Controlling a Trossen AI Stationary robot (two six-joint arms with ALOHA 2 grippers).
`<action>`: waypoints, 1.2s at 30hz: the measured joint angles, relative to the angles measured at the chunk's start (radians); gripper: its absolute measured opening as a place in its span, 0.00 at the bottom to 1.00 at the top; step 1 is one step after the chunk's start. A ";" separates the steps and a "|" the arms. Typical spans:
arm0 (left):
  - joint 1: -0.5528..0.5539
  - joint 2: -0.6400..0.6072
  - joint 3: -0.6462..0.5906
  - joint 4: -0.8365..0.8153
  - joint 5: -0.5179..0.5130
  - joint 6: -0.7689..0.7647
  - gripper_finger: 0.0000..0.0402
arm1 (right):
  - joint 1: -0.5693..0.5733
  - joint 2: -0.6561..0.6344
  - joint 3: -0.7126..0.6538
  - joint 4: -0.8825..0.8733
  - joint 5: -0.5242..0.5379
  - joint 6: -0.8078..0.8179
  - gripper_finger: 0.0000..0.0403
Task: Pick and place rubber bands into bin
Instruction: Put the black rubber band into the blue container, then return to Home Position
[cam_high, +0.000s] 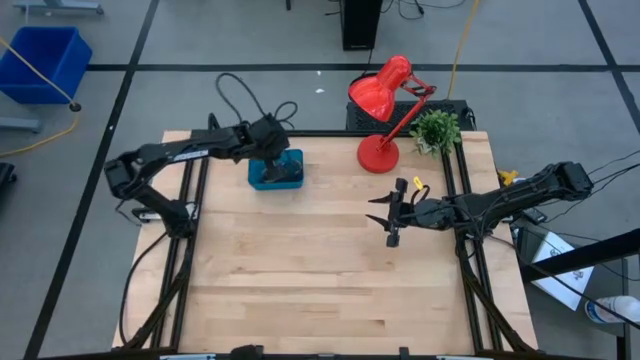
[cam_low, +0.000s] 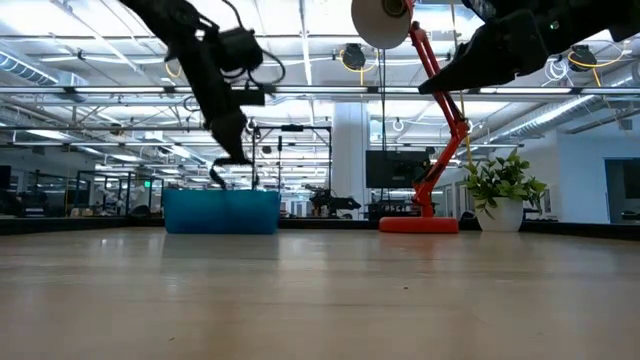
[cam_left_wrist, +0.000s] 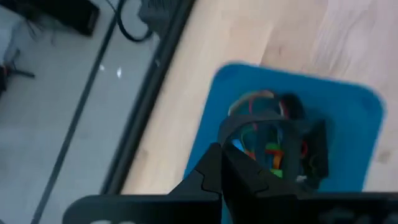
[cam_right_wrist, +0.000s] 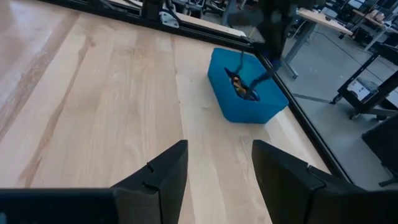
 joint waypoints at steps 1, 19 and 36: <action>0.006 0.018 0.000 -0.003 0.000 0.000 0.01 | 0.000 0.000 0.000 -0.001 0.000 0.000 0.44; 0.008 0.113 0.000 -0.096 0.027 -0.067 0.12 | 0.000 0.000 0.000 -0.021 0.000 -0.002 0.43; 0.003 0.045 0.000 -0.144 0.067 -0.096 0.51 | -0.001 -0.006 -0.001 -0.049 0.000 0.018 0.43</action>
